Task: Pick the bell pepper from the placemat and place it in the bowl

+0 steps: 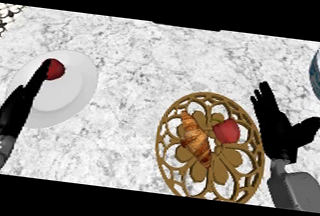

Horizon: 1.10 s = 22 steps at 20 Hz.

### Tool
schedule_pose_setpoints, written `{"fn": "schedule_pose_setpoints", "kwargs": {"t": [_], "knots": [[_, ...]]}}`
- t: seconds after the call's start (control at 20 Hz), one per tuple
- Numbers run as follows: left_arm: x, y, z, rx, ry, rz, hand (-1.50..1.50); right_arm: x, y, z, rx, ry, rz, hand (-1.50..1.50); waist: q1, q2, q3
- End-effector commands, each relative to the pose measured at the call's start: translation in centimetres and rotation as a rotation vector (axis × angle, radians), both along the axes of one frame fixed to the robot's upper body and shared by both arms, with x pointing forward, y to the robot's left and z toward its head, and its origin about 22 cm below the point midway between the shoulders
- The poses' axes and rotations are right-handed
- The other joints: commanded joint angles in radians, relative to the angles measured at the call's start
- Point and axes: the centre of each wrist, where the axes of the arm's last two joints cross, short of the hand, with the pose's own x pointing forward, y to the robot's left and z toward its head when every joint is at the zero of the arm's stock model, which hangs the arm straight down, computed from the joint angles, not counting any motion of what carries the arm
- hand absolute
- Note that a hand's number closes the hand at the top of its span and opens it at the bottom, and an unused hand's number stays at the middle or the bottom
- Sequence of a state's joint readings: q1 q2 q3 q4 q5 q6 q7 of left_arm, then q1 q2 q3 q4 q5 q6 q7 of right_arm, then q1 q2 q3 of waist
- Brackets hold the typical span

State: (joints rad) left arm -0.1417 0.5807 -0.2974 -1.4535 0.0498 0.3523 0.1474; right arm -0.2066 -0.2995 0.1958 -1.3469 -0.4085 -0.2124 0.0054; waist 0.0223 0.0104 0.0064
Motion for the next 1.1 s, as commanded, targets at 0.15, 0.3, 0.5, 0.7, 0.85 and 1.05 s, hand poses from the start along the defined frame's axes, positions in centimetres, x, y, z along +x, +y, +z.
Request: {"fn": "schedule_pose_setpoints", "kwargs": {"t": [0.15, 0.3, 0.5, 0.7, 0.85, 1.05], "knots": [[0.4, -4.5, 1.4, -0.228, -0.067, -0.244, 0.0, 0.8, 1.4, 5.6, -0.18, -0.376, 0.132, 1.5, -0.036, -0.022, -0.01], [-0.2, -6.9, 0.3, -0.294, -0.032, -0.299, 0.0, 1.5, -5.1, 7.9, -0.755, -0.482, 0.089, 1.5, -0.089, -0.039, -0.047], [0.4, -9.4, 1.5, -0.427, -0.051, -0.457, 0.0, -0.6, 1.6, 2.4, -0.459, -0.499, 0.12, -1.5, -0.027, -0.01, -0.006], [-0.3, -9.3, 0.7, -0.441, -0.028, -0.459, 0.0, 0.3, 0.7, 3.8, -0.742, -0.557, 0.199, -1.5, -0.026, -0.012, -0.008], [-0.8, -9.6, -0.1, -0.438, -0.032, -0.457, 0.0, 1.8, 1.7, 7.1, -0.938, -0.539, 0.226, -1.5, -0.022, -0.015, -0.01], [-1.1, -10.4, -0.6, -0.433, -0.028, -0.447, 0.0, 1.5, 1.0, 9.3, -1.204, -0.393, 0.279, -1.5, -0.033, -0.022, -0.012]]}}
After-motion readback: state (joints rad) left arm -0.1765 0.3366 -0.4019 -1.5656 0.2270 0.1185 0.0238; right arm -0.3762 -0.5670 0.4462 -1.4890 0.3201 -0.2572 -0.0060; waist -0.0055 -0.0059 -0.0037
